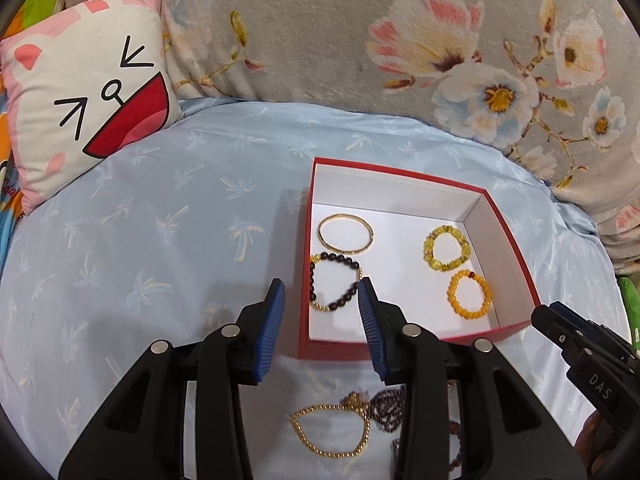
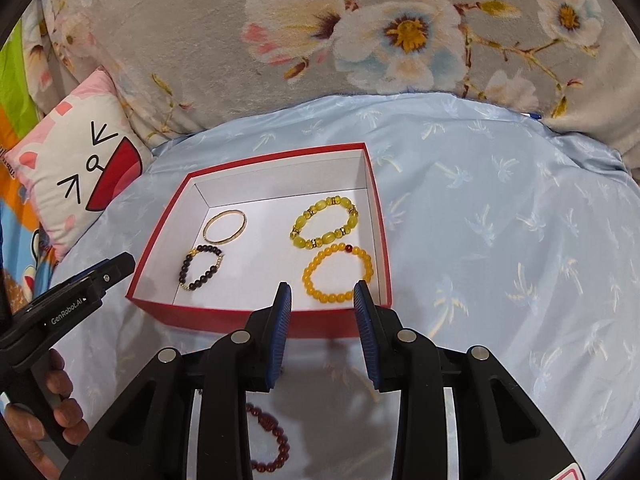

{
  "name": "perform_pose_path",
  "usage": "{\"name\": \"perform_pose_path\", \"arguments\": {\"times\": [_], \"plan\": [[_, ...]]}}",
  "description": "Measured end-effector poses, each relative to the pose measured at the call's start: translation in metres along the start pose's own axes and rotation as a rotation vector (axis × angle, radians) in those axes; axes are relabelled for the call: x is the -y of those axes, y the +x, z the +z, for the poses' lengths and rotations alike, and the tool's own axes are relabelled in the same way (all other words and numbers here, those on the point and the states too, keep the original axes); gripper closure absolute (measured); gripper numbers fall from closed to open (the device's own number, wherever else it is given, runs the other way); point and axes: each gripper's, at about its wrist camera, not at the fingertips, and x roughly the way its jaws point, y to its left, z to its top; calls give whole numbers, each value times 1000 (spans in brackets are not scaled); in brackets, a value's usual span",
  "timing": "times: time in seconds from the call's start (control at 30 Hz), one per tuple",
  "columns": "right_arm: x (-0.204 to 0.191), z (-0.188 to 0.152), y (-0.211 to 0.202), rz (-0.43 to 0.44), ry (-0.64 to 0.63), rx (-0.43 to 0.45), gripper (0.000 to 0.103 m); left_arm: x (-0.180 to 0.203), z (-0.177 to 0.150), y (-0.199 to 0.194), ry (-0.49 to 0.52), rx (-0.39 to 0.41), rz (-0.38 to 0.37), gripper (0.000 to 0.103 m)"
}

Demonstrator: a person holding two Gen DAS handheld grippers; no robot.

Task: Organize jewelry
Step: 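Open both tools to release the two bracelets inside the box, then move both open tools back toward the remaining jewelry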

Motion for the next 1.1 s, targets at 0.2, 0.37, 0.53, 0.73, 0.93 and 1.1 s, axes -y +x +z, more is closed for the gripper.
{"name": "perform_pose_path", "arguments": {"times": [0.2, 0.37, 0.53, 0.73, 0.93, 1.1], "plan": [[-2, -18, -11, 11, 10, -10, 71, 5, -17, -8, 15, -21, 2, 67], [-3, -37, -18, 19, 6, -28, 71, 4, -37, -12, 21, -40, 10, 67], [-10, -64, -18, 14, -20, -69, 71, 0, -53, -17, 16, -59, 17, 67], [-17, -87, -10, 44, -24, -125, 70, -3, -71, -21, 31, -75, 28, 67], [-29, -94, -1, 38, -69, -140, 71, -9, -88, -19, 32, -106, 33, 67], [-38, -98, 13, 31, -95, -165, 71, -12, -97, -16, 33, -126, 35, 67]]}}
